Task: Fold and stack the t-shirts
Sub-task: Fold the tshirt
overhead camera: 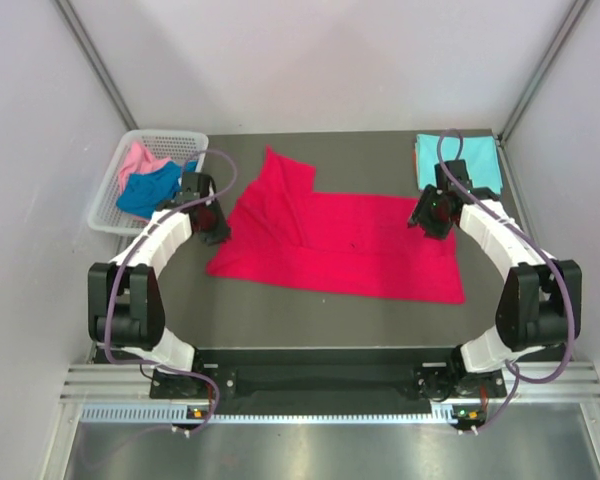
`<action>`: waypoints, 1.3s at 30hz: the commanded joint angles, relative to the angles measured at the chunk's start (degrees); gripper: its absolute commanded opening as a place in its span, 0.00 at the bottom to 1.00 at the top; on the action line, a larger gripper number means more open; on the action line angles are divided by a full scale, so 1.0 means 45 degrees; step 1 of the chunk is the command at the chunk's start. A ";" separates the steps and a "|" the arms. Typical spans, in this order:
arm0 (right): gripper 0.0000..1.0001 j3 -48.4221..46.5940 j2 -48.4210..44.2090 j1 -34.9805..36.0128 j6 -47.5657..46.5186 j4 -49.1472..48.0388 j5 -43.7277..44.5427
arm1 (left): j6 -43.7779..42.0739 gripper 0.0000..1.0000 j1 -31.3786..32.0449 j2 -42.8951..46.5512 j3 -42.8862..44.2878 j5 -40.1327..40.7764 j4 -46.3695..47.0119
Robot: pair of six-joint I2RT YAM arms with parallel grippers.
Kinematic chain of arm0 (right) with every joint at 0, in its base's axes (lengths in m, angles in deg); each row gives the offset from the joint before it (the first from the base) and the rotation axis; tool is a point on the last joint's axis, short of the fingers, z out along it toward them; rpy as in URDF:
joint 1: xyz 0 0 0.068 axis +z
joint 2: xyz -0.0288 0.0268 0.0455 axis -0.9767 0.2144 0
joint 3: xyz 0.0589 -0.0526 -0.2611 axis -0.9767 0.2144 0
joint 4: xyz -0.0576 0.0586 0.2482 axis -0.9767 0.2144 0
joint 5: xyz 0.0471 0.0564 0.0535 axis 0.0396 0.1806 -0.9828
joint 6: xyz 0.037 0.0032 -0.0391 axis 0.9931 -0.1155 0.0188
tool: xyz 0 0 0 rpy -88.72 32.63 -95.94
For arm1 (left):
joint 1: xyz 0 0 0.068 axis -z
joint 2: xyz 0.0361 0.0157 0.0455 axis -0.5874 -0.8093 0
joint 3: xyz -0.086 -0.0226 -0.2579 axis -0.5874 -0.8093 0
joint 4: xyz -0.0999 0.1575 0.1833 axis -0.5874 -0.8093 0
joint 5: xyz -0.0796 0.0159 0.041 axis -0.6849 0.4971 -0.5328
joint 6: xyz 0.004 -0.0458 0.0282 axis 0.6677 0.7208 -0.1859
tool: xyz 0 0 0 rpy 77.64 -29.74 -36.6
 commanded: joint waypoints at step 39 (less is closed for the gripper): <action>0.46 0.6643 -0.2752 -0.2318 0.1089 0.0178 0.3354 | 0.0211 0.36 0.0009 0.0522 -0.0022 0.5073 -0.1381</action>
